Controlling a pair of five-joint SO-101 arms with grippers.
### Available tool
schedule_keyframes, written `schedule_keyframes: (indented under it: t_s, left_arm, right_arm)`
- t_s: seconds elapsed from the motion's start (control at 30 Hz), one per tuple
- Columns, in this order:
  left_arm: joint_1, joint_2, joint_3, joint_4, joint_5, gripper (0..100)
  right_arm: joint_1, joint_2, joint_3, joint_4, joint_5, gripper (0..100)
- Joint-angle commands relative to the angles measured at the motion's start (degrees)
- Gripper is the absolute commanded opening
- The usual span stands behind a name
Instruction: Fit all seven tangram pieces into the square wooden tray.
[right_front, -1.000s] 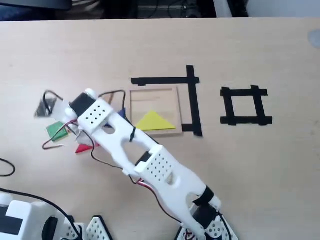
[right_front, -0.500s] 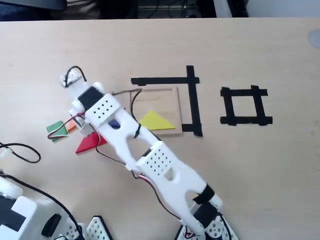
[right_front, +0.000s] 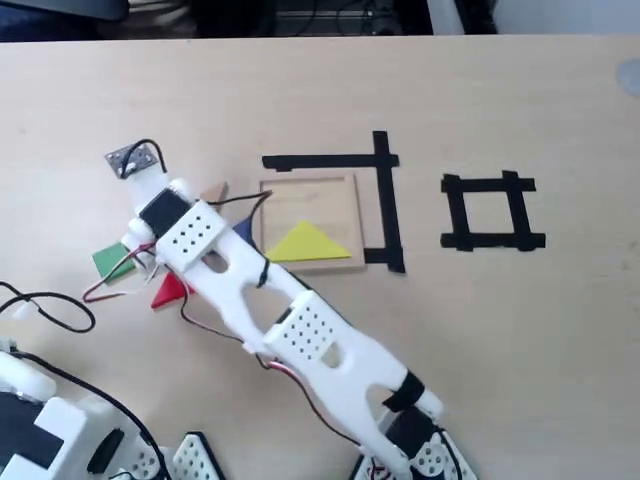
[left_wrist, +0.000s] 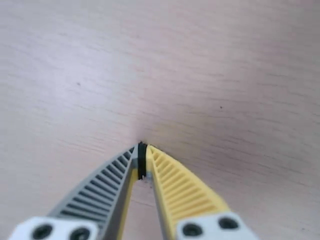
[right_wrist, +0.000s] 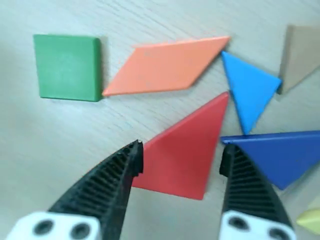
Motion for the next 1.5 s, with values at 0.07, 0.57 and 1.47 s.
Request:
schedule_keyframes:
  t_s: [0.07,0.57,1.47]
  left_arm:
    - [0.84,0.88,1.71,-0.44,0.88,3]
    - [1.27,0.44,1.54,-0.62,5.19,3]
    - [1.27,0.88,1.45,-0.70,5.19,3]
  right_arm:
    - [0.18,2.07,-2.59,-2.11,-6.95,26.9]
    - [2.81,5.32,-2.77,3.34,-6.86,18.8]
    - [5.80,5.14,-2.95,3.52,-2.11,1.1]
